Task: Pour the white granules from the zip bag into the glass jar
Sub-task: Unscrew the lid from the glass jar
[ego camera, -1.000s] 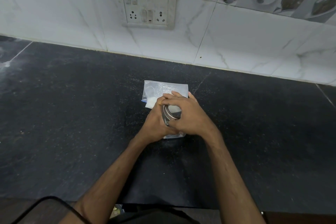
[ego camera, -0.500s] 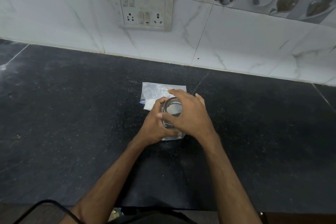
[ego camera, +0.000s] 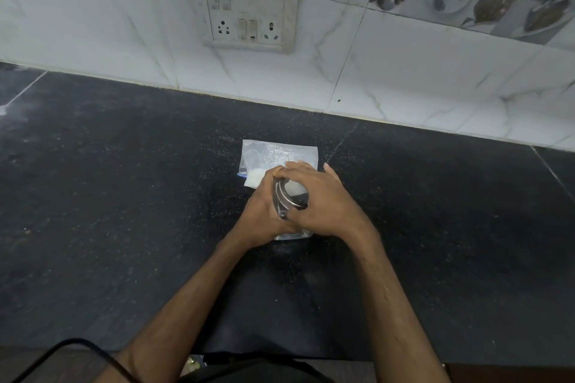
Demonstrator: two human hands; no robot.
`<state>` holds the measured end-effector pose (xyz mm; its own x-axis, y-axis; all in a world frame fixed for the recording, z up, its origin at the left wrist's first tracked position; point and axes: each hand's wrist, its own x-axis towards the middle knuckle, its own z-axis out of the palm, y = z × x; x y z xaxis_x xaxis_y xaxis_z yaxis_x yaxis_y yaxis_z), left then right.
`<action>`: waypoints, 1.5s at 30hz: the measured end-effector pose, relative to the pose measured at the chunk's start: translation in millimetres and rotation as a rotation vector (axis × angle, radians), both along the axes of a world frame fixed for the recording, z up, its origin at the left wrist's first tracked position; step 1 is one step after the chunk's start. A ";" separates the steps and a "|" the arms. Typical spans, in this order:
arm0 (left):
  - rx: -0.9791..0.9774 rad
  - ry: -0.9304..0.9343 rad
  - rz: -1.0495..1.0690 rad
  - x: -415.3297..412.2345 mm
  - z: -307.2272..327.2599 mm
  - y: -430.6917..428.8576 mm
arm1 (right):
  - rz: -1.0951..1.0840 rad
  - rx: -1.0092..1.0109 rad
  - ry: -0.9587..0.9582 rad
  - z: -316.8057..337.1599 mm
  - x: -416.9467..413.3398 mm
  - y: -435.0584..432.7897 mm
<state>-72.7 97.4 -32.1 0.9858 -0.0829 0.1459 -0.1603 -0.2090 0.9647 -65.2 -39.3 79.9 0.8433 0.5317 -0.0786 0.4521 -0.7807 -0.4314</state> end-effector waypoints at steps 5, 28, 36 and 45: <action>-0.007 0.035 -0.012 -0.9 4.7 -0.6 | -0.109 0.040 -0.045 7.8 2.0 1.9; -0.011 0.023 -0.020 -0.8 0.3 -0.4 | -0.117 -0.021 -0.065 -1.0 -3.7 1.4; -0.014 0.043 -0.009 -0.4 -1.1 -0.6 | -0.128 -0.019 0.040 1.7 -3.7 -1.2; 0.003 0.028 -0.024 -1.8 3.8 -0.6 | -0.086 0.024 0.053 5.4 2.2 -10.3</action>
